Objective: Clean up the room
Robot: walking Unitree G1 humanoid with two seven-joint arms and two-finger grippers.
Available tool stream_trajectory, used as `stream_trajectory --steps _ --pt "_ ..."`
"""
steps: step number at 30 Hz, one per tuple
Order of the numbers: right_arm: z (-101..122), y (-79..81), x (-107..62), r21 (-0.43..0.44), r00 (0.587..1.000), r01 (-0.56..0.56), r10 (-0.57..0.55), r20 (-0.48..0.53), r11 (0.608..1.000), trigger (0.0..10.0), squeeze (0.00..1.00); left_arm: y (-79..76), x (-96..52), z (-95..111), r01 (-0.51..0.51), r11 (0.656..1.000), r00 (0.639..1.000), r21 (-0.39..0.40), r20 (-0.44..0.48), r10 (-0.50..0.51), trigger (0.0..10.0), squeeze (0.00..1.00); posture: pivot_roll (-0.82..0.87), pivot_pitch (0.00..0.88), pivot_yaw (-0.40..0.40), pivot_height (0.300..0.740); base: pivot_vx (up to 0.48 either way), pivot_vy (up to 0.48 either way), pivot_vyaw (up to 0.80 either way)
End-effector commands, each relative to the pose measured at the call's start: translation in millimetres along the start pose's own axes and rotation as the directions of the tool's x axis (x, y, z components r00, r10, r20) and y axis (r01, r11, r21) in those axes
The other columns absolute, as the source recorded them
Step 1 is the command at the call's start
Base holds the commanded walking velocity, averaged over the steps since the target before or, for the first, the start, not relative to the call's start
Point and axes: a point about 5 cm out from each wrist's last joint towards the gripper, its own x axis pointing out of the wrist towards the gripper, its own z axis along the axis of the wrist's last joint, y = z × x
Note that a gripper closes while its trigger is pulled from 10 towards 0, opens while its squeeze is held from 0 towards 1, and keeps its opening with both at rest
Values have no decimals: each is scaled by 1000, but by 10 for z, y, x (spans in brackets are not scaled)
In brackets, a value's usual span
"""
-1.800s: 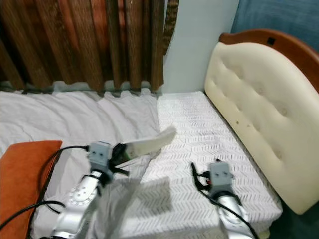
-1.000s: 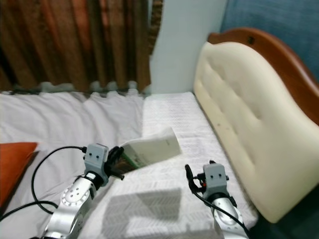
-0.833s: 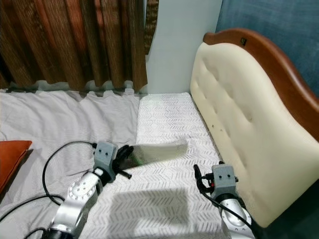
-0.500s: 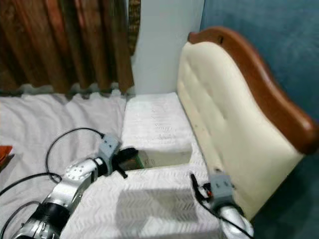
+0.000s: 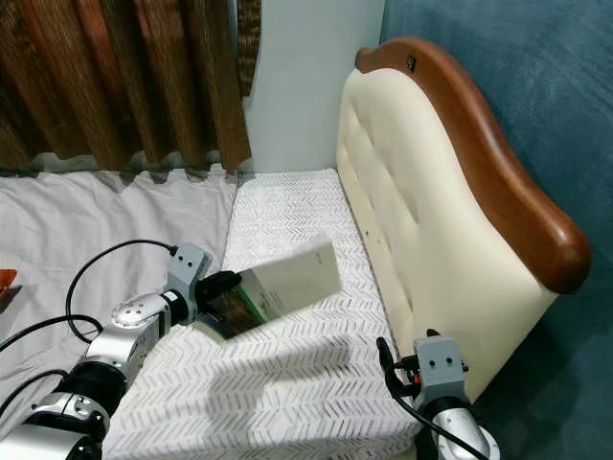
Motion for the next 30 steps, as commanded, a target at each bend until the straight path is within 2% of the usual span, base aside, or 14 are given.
stream_trajectory --steps 1,4,7,9,12,13,17,19,21,23,24,26,28,30 --pt "38 9 -15 2 1000 -17 17 3 1000 10000 0 22 6 62 3 1000 999 -17 40 -3 10000 0 -125 48 -41 740 0 458 0" --pt "44 14 -35 1 1000 -23 23 2 1000 10000 0 25 -3 50 7 999 999 -32 42 -6 10000 0 -126 58 -43 740 0 153 0" --pt "12 63 -145 0 997 -71 71 -27 997 10000 0 18 -3 -68 63 997 996 -41 -55 -65 10000 0 -142 111 -58 740 0 0 0" --pt "17 73 -173 0 996 -86 86 -32 996 10000 0 22 -4 -87 80 994 994 -69 -71 -84 10000 0 -146 119 -59 740 0 0 0" --pt "93 90 -341 -10 988 -150 149 -37 989 10000 0 10 -29 -149 162 975 977 -152 -117 -180 10000 0 -184 188 -68 740 0 0 0" --pt "119 86 -448 -17 985 -169 168 -48 985 10000 0 -15 -37 -198 193 968 964 -159 -152 -217 10000 0 -237 280 -88 740 0 0 0" --pt "206 110 -803 -33 973 -217 213 -92 976 10000 0 -67 -56 -335 232 966 927 -117 -275 -256 10000 0 -288 380 -113 740 0 0 0" --pt "213 144 -935 -39 965 -241 235 -118 970 10000 0 -61 -54 -368 224 973 919 -55 -322 -230 10000 0 -313 425 -119 740 0 0 0" --pt "215 153 -969 -39 962 -247 240 -127 968 10000 0 -58 -49 -360 226 973 916 -39 -330 -226 10000 0 -313 425 -119 740 0 0 0" --pt "227 177 -1050 -29 960 -247 240 -146 969 10000 0 -59 -13 -267 271 962 910 36 -335 -244 10000 0 -329 440 -118 740 0 0 0" --pt "241 203 -1103 -19 958 -246 240 -159 969 10000 0 -1 -12 -219 298 919 895 258 -409 -175 10000 0 -337 449 -114 740 0 0 0" --pt "254 233 -1157 -14 956 -247 241 -168 969 10000 0 57 -39 -227 313 853 884 418 -456 -101 10000 0 -341 448 -106 740 0 0 0" --pt "256 226 -1177 -9 955 -241 236 -181 970 10000 0 145 -24 -132 293 712 893 638 -450 36 10000 0 -337 447 -101 740 0 0 0" --pt "230 220 -1185 -3 956 -226 222 -190 974 10000 0 223 5 49 241 620 917 747 -385 107 10000 0 -331 442 -87 740 0 0 0"
